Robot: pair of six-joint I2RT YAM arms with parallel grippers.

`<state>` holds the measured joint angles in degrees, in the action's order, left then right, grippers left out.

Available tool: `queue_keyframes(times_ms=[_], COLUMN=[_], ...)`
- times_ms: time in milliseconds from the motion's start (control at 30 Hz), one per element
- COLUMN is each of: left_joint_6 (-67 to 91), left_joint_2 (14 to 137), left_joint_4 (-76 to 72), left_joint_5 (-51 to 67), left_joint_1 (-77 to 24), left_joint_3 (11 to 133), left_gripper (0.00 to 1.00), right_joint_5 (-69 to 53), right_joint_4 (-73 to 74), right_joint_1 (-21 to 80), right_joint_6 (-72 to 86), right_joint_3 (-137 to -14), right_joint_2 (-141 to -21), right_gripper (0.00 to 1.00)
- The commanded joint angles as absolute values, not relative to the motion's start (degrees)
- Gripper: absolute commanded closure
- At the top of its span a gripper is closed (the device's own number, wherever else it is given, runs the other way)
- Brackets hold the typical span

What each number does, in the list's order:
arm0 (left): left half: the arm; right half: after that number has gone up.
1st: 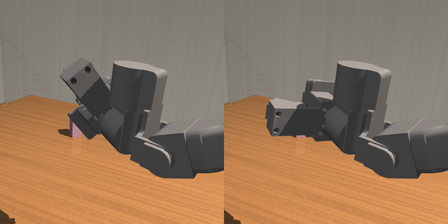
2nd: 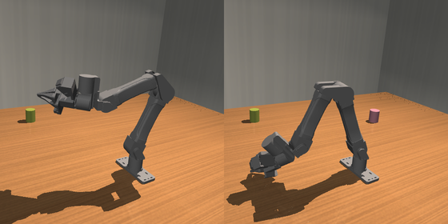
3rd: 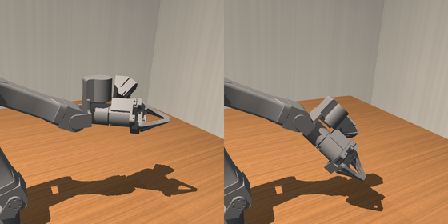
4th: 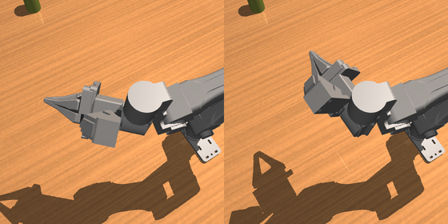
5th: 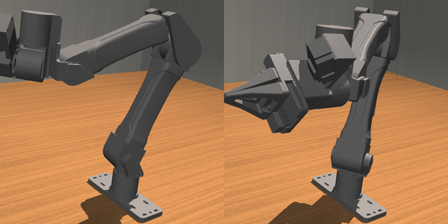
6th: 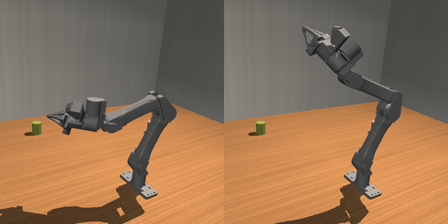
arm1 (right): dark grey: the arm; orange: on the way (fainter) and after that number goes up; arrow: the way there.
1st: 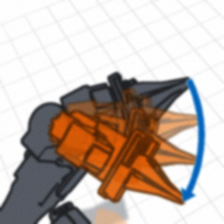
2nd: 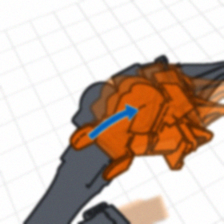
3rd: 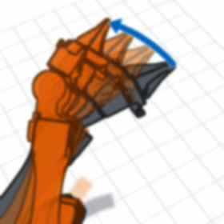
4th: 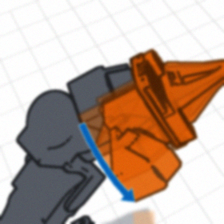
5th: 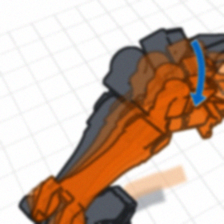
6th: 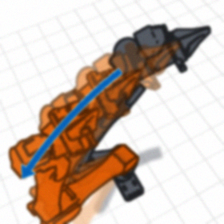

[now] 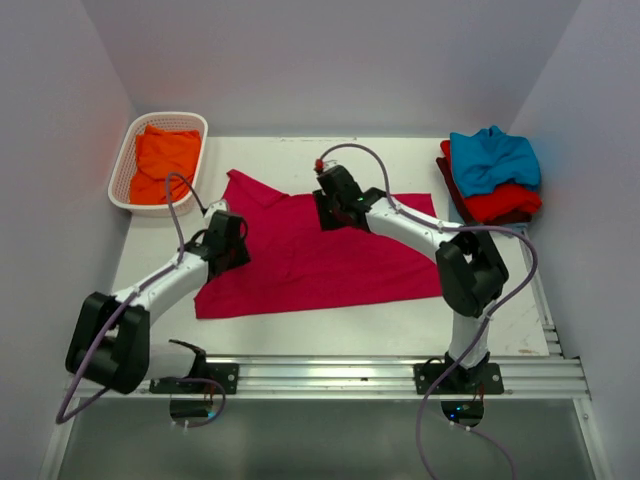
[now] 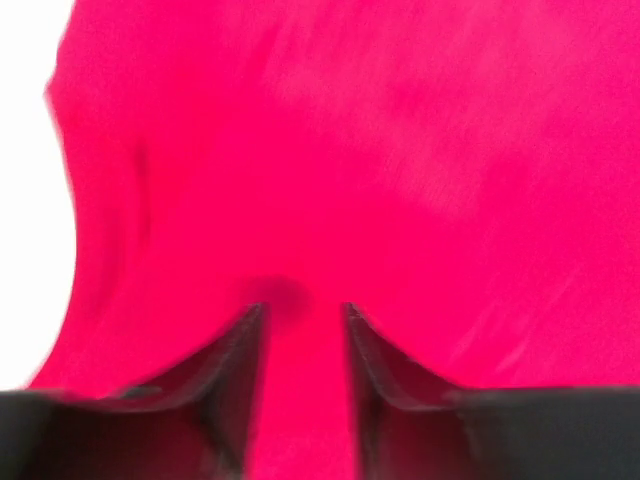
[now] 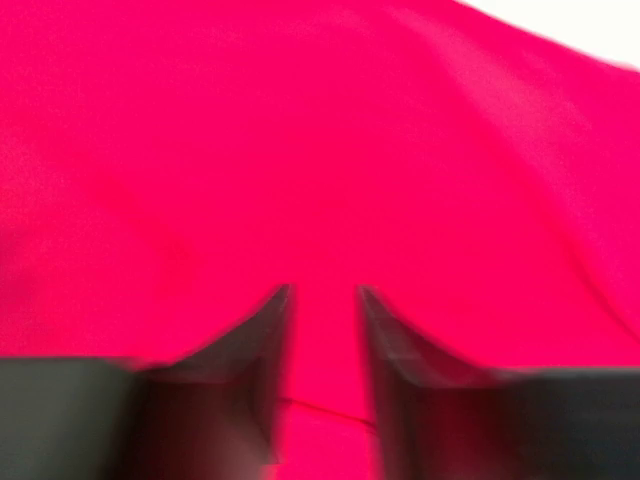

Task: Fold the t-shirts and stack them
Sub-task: Grap the side of the flattened tshirt furthest away from the robot with both arms

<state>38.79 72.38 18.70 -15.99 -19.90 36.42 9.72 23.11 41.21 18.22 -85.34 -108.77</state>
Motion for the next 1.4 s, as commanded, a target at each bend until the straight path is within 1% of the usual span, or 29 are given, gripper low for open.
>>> queue_keyframes(times_ms=[0, 33, 67, 100, 133, 233, 267, 300, 333, 367, 400, 533, 733, 900, 1167, 1200, 1267, 1333, 1367], left_joint_6=[35.78, 35.42, 35.33, 35.85, 36.21, 36.39, 36.30, 36.30, 36.30, 36.47, 36.56, 37.61, 39.55, 40.43, 42.09, 42.36, 43.32, 43.85, 44.21], left_joint_2=[81.87, 84.26, 86.64, 91.79, 94.28, 104.04, 106.67, 111.48, 113.80, 115.91, 119.58, 126.29, 129.90, 131.66, 131.66, 131.83, 132.01, 132.36, 132.80], left_joint_4=[10.20, 9.85, 9.58, 10.02, 10.45, 12.38, 13.70, 16.32, 17.39, 18.36, 20.28, 22.85, 22.50, 19.26, 8.71, 8.18, 7.04, 6.24, 5.54], left_joint_5=[-10.72, -10.81, -10.64, -10.37, -10.11, -12.91, -14.05, -14.93, -15.81, -17.13, -17.40, -18.01, -18.11, -13.28, -3.17, -2.29, -1.32, -0.97, -0.44], left_joint_1=[-15.48, -15.21, -14.68, -13.46, -12.84, -11.78, -11.43, -10.64, -10.29, -9.94, -8.97, -6.60, -3.34, -0.97, -0.09, 1.39, 1.76, 2.11, 2.28], left_joint_3=[47.43, 52.42, 55.60, 58.51, 64.80, 74.23, 80.88, 84.69, 87.68, 93.46, 95.78, 103.52, 105.21, 103.89, 96.34, 95.89, 95.01, 93.78, 93.61], left_gripper=[0.52, 0.44, 0.36, 0.34, 0.33, 0.32, 0.32, 0.32, 0.32, 0.32, 0.32, 0.35, 0.37, 0.38, 0.40, 0.41, 0.42, 0.45, 0.48], right_joint_5=[13.97, 14.32, 14.67, 15.29, 15.29, 15.56, 15.73, 15.82, 15.82, 15.73, 15.73, 14.33, 12.57, 11.95, 11.87, 11.87, 11.78, 11.69, 11.69], right_joint_4=[23.82, 23.38, 22.86, 22.85, 22.94, 23.38, 23.47, 23.55, 23.55, 23.73, 23.64, 23.73, 23.64, 23.64, 23.82, 23.82, 23.91, 23.91, 23.82], right_joint_1=[34.81, 34.20, 33.58, 32.97, 32.79, 32.26, 32.26, 32.17, 32.17, 31.91, 31.64, 30.85, 30.50, 30.41, 30.23, 30.23, 30.24, 30.15, 30.15], right_joint_6=[20.39, 20.39, 20.22, 20.13, 19.60, 18.73, 18.46, 18.20, 17.67, 17.67, 17.49, 18.19, 18.90, 19.34, 19.25, 19.34, 19.34, 19.34, 19.34], right_joint_3=[-79.82, -76.93, -75.69, -74.63, -73.14, -70.50, -69.97, -69.44, -68.39, -67.94, -67.50, -65.57, -63.72, -63.37, -63.28, -63.37, -63.37, -63.63, -63.72], right_joint_2=[-102.24, -100.65, -99.33, -96.88, -95.90, -92.03, -91.06, -90.27, -88.78, -88.16, -87.63, -86.05, -86.13, -85.70, -85.96, -86.13, -86.22, -86.48, -86.66], right_gripper=[0.53, 0.48, 0.46, 0.44, 0.44, 0.44, 0.44, 0.44, 0.44, 0.44, 0.44, 0.46, 0.48, 0.49, 0.51, 0.52, 0.53, 0.54, 0.56])
